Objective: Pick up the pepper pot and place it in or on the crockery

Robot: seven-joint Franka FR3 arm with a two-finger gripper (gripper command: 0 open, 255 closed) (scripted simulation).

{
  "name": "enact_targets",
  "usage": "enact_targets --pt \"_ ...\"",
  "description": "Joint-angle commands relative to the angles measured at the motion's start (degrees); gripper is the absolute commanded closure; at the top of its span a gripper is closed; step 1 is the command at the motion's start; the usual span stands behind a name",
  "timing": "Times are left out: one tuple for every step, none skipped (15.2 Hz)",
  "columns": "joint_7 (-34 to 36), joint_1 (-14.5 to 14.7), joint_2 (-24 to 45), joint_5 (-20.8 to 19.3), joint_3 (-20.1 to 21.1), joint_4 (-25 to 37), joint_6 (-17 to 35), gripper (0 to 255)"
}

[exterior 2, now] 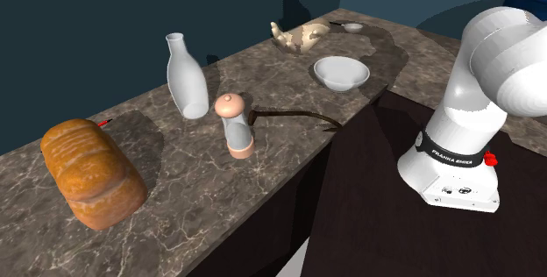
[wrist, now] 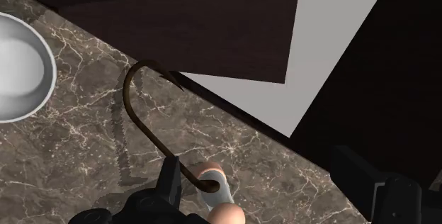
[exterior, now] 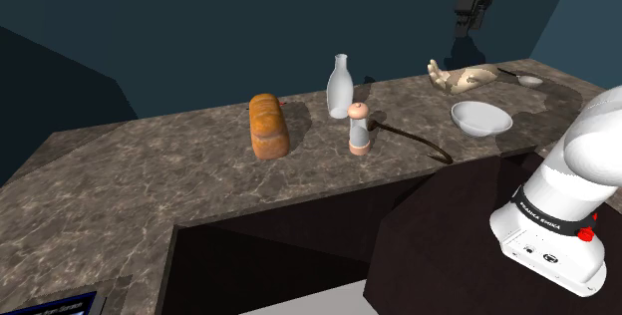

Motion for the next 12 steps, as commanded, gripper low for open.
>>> enact_targets --pt "0.0 0.0 0.0 0.0 0.0 0.0 0.0 0" --pt "0.0 0.0 1.1 0.2 0.2 -0.8 2.0 0" --pt "-0.1 0.0 2.3 0.4 0.4 -1.5 4.0 0" --pt "-0.1 0.0 3.6 0.6 0.5 -2.1 6.0 0" --pt "-0.1 0.0 4.9 0.8 0.7 -2.7 8.0 0" --pt "-0.2 0.0 6.4 1.0 0.9 -3.1 10.0 0" --pt "-0.2 0.0 7.8 1.1 1.1 -3.5 12.0 0" --pt "-0.3 0.1 9.4 1.3 1.3 -3.8 13.9 0" --pt "-0.3 0.1 11.0 1.5 1.4 -4.0 15.9 0" --pt "-0.3 0.1 12.7 1.7 1.6 -4.1 17.8 0" --pt "-0.4 0.1 14.5 1.8 1.8 -4.2 19.7 0" --pt "-0.4 0.1 16.2 2.0 2.0 -4.1 21.6 0"
